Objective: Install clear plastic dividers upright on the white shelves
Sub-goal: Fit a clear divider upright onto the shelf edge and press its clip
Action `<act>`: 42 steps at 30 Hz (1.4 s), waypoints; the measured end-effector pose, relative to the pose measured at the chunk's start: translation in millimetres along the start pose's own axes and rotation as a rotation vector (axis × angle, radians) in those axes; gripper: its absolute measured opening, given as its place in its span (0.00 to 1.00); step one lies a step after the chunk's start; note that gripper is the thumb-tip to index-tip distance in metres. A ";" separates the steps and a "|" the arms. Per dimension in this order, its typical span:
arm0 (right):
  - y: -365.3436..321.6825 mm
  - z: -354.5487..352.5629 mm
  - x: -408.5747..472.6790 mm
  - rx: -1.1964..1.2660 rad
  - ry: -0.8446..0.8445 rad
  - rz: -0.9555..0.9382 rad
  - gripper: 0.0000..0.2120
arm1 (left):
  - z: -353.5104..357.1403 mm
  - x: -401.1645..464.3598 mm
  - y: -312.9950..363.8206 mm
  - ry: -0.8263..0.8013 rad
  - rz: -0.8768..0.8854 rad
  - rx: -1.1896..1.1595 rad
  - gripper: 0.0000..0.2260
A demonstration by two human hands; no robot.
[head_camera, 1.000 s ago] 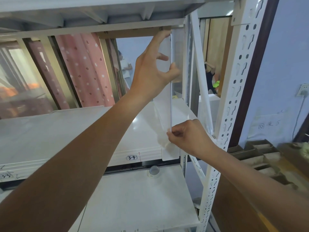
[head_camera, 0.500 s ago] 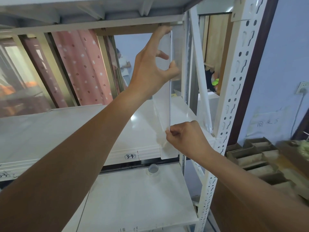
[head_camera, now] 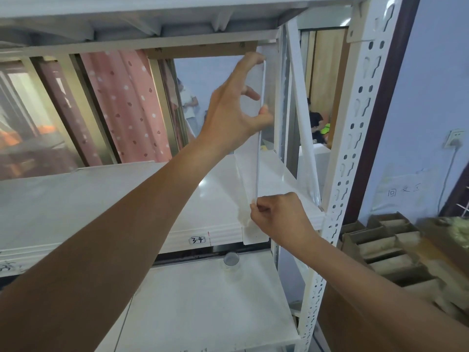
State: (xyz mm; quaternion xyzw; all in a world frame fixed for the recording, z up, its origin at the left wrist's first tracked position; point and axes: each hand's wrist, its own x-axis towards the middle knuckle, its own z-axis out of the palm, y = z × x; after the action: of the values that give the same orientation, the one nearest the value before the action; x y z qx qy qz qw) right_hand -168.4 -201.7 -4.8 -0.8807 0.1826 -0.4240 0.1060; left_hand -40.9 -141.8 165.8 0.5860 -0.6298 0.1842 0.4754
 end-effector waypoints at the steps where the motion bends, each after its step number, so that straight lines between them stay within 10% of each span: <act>1: 1.0 1.9 -1.4 -0.004 0.000 -0.002 0.22 | 0.8 -1.5 0.3 -0.004 0.001 -0.005 0.34; 36: 23.1 -20.5 -15.6 0.243 -0.170 0.085 0.11 | -11.1 -55.2 -0.6 0.026 -0.124 -0.155 0.43; 42: 36.5 -36.0 -23.8 0.129 -0.246 0.017 0.21 | 10.9 -145.7 -30.2 0.001 -0.299 0.061 0.26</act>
State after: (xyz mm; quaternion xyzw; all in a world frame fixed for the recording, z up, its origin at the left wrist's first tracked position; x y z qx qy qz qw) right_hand -218.9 -226.2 -11.9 -0.9157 0.1480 -0.3230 0.1876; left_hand -37.7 -75.8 32.0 0.6873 -0.5292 0.1306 0.4801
